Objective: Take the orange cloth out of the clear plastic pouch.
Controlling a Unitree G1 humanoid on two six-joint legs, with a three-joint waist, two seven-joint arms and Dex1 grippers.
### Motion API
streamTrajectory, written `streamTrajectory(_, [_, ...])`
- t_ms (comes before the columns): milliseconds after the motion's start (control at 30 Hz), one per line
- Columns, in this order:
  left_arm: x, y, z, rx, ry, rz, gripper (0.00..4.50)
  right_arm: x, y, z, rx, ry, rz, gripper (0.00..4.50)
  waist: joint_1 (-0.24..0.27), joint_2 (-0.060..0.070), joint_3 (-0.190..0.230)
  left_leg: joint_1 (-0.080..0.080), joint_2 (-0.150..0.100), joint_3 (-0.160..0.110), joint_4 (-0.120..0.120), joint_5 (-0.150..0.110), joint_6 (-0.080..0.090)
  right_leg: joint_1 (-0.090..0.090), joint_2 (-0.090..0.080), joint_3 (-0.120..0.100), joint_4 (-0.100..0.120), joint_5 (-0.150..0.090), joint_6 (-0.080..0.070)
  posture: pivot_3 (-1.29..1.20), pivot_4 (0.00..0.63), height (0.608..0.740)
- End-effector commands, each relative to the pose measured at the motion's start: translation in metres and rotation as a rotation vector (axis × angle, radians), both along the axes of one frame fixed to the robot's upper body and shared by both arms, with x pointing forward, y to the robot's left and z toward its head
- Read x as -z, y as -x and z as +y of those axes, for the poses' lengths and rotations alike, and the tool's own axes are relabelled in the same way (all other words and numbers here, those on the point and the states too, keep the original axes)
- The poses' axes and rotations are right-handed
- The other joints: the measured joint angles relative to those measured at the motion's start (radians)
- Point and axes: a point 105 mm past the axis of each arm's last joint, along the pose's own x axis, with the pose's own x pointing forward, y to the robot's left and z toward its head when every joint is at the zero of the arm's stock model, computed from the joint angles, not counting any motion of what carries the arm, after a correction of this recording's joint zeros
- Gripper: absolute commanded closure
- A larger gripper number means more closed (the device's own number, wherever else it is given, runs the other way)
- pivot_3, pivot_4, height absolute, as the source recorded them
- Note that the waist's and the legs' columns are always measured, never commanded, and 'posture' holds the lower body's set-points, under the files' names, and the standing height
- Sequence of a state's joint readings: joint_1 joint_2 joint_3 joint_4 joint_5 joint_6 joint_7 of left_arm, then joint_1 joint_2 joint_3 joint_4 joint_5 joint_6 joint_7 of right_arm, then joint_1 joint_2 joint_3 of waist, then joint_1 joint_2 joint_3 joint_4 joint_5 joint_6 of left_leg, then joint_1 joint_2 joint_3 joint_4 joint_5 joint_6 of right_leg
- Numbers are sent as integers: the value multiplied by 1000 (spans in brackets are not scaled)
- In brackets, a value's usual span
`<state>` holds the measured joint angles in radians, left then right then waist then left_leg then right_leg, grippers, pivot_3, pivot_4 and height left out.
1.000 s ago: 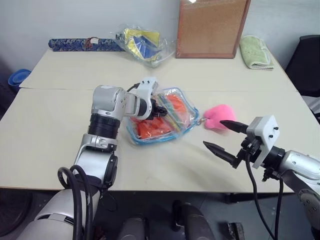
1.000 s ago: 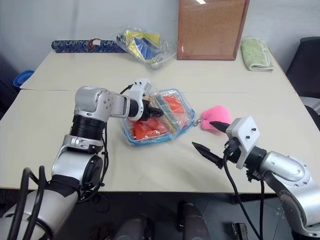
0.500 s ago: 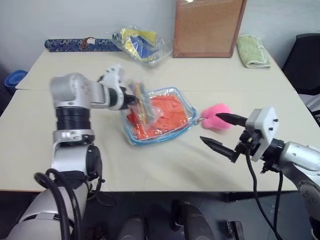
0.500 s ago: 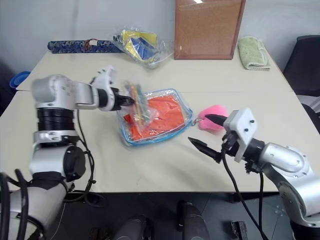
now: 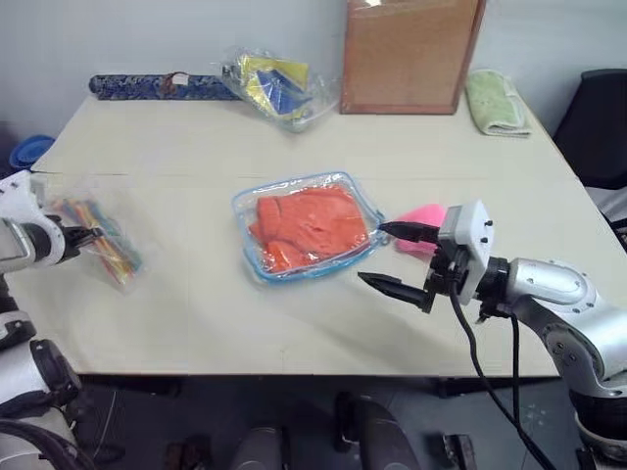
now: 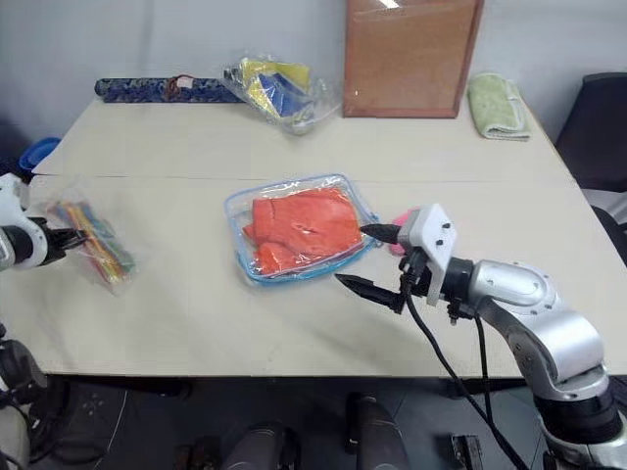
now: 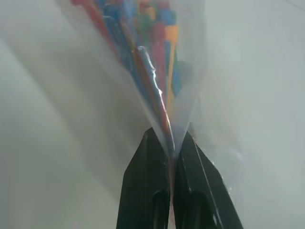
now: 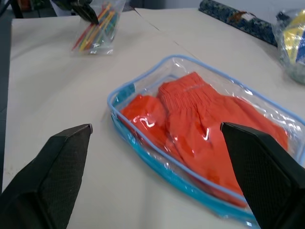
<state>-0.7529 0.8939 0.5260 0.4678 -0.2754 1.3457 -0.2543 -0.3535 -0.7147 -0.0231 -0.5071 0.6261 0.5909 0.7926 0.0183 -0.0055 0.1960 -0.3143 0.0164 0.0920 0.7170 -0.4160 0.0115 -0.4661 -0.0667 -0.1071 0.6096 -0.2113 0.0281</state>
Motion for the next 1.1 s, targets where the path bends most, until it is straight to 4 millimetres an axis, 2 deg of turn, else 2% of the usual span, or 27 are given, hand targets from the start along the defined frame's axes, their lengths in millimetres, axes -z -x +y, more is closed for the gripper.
streamTrajectory(33, [-5, 5, 9, -9, -36, -53, 3765, -6, -1, 2, -31, -3, -28, 0, 4, -2, -1, 0, 0, 0, 0, 0, 0, 0, 0, 0, 0, 0, 0, 0, 150, 740])
streamTrajectory(233, [-5, 21, 22, -52, -118, -46, 1942, -6, -5, 2, -45, 4, -22, 0, 2, -4, -1, -1, 0, -1, 0, 0, 0, 0, 0, -1, 0, 0, 0, 0, 150, 740])
streamTrajectory(367, [-20, 34, 28, -37, -161, -52, 716, -5, -5, -1, -40, 8, -16, 0, -5, -4, -1, -1, 1, 0, -1, 0, 0, -1, 0, -1, 0, 0, 0, 0, 150, 740])
streamTrajectory(400, [-26, 38, 27, -8, -165, -61, 716, -4, -5, -2, -34, 11, -15, 0, -8, -4, -1, -1, 1, 0, -1, 0, 0, -1, 0, -1, 0, 0, 0, 0, 150, 740])
streamTrajectory(467, [-43, 43, 18, 54, -63, -119, 716, -4, -5, -6, -18, 12, -13, 0, -17, -5, -1, -1, 1, 0, -2, 0, 0, -3, 0, -1, 1, -1, -1, 0, 150, 740])
streamTrajectory(567, [-82, 47, 1, 211, -3, -264, 716, -4, -4, -13, 12, 18, -12, 0, -19, -5, -1, -2, 1, 0, -2, 0, 0, -4, 0, -1, 1, -1, -1, 0, 150, 740])
streamTrajectory(633, [-110, 48, -20, 370, -48, -350, 716, -4, -4, -19, 37, 22, -10, 0, -18, -5, -1, -3, 1, 0, -2, 0, 0, -5, 0, 0, 1, -1, -2, 0, 150, 740])
streamTrajectory(700, [-130, 47, -58, 586, -99, -413, 716, -5, -2, -25, 59, 25, -9, 0, -15, -5, -1, -4, 1, 0, -1, 0, 0, -6, -1, -1, 1, -1, -2, 0, 150, 740])
streamTrajectory(767, [-132, 44, -96, 794, -185, -426, 716, -7, -1, -29, 74, 25, -10, 0, -13, -5, -1, -4, 0, 0, -1, 0, 0, -6, -2, 0, 1, -1, -2, 0, 150, 740])
streamTrajectory(867, [-107, 41, -165, 1158, -349, -392, 716, -8, 1, -34, 105, 28, -14, 0, -15, -4, 0, -3, -1, 1, -2, 0, 0, -6, -2, 1, 2, -1, -2, 0, 150, 740])
streamTrajectory(933, [-86, 39, -196, 1316, -407, -357, 716, -8, 3, -35, 121, 25, -13, 0, -15, -4, 0, -3, -1, 2, -2, 0, -1, -6, -2, 2, 3, -1, -2, 0, 150, 740])
streamTrajectory(1033, [-54, 35, -228, 1488, -548, -299, 716, -6, 7, -35, 141, 21, -12, 0, -19, -4, 0, -4, 0, 3, -2, 0, -1, -6, 2, 4, 3, -1, -2, 0, 150, 740])
streamTrajectory(1100, [-36, 33, -241, 1593, -655, -274, 716, -5, 10, -35, 157, 18, -11, 0, -22, -4, 0, -4, -1, 5, -2, 0, -2, -7, 5, 5, 3, -1, -2, 0, 150, 740])
